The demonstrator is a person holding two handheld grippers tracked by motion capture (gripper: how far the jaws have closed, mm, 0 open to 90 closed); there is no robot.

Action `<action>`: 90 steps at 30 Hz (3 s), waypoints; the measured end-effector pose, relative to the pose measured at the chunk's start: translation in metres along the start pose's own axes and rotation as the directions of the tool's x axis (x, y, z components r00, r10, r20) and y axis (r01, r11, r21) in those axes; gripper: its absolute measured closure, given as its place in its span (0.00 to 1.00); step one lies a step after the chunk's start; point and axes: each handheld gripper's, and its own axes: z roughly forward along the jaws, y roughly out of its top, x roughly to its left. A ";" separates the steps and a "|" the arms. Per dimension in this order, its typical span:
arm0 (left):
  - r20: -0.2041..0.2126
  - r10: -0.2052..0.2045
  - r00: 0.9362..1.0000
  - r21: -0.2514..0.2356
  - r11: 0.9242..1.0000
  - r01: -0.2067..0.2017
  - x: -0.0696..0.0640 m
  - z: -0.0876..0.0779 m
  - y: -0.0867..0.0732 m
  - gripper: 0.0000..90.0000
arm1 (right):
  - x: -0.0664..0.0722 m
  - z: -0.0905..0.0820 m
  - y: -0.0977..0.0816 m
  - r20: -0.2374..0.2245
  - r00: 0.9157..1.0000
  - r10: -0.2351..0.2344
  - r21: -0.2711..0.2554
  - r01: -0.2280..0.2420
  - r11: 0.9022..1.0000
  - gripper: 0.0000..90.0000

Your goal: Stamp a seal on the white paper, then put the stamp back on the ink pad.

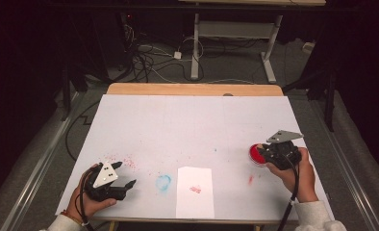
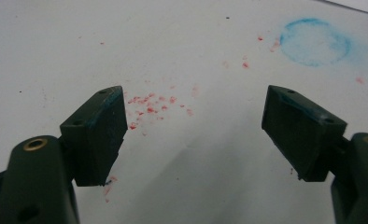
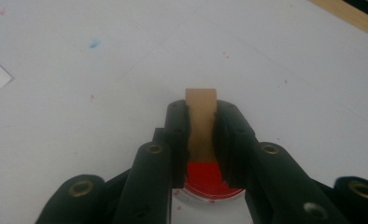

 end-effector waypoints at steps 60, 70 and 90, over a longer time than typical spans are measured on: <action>-0.009 0.021 1.000 0.010 1.000 -0.021 -0.004 -0.002 0.001 0.24 | -0.005 0.000 0.001 0.071 0.992 0.106 -0.175 -0.092 0.980 0.36; -0.003 0.028 1.000 0.010 1.000 -0.028 -0.004 -0.001 0.003 0.24 | 0.005 -0.013 0.004 0.054 0.994 0.092 -0.291 -0.073 0.954 0.32; -0.001 0.024 1.000 0.008 1.000 -0.024 -0.004 0.001 0.003 0.24 | 0.028 -0.029 0.009 0.083 0.996 0.037 -0.363 -0.004 0.932 0.25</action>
